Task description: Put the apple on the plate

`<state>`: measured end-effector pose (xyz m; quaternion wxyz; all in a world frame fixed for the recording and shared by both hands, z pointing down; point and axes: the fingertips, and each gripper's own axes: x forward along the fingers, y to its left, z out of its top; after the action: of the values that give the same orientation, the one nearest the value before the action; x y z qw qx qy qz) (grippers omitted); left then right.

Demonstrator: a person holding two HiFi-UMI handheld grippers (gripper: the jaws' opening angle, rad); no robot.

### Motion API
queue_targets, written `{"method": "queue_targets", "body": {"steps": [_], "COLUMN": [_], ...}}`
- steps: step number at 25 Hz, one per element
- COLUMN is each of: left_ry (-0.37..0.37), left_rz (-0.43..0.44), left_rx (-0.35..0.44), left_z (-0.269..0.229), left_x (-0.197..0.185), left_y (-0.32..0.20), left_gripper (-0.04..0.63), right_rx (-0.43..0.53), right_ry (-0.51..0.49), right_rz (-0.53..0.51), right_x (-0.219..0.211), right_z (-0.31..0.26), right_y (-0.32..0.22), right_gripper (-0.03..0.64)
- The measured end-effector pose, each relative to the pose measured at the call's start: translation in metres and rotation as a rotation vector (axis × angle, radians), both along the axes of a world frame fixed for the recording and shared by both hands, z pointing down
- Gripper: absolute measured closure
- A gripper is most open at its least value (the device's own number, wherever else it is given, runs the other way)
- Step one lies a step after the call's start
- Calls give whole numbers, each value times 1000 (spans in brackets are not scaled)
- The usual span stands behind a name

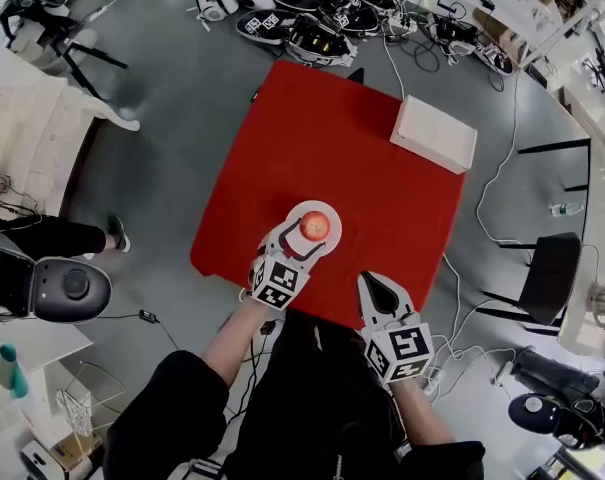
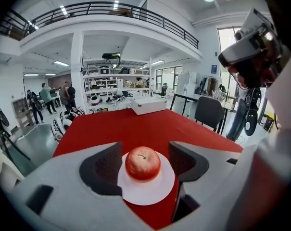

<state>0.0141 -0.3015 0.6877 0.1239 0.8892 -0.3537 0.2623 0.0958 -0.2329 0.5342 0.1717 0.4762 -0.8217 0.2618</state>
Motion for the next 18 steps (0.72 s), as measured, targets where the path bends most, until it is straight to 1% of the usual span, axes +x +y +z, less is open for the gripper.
{"method": "queue_targets", "body": {"steps": [2, 3, 8, 9, 14, 18], "left_ry": [-1, 4, 45, 58, 103, 128], "left_rz": [-16, -24, -64, -63, -75, -91], "left_rx": [33, 49, 95, 106, 167, 195], "left_z": [-12, -19, -55, -67, -123, -156], "left_x": [-2, -3, -13, -15, -20, -21], "left_y": [3, 5, 17, 19, 35, 50], "left_gripper": [374, 413, 571, 587, 589, 589], "right_rx": [8, 14, 48, 52, 70, 131], "right_ry": [-4, -5, -12, -15, -13, -26], "right_rz": [-26, -39, -88, -95, -128, -156], "right_x": [-2, -3, -11, -15, -21, -20], "right_z": [-3, -5, -16, -18, -22, -37], "right_y": [1, 1, 0, 0, 4, 7], "right_gripper": [604, 604, 604, 604, 605, 604]}}
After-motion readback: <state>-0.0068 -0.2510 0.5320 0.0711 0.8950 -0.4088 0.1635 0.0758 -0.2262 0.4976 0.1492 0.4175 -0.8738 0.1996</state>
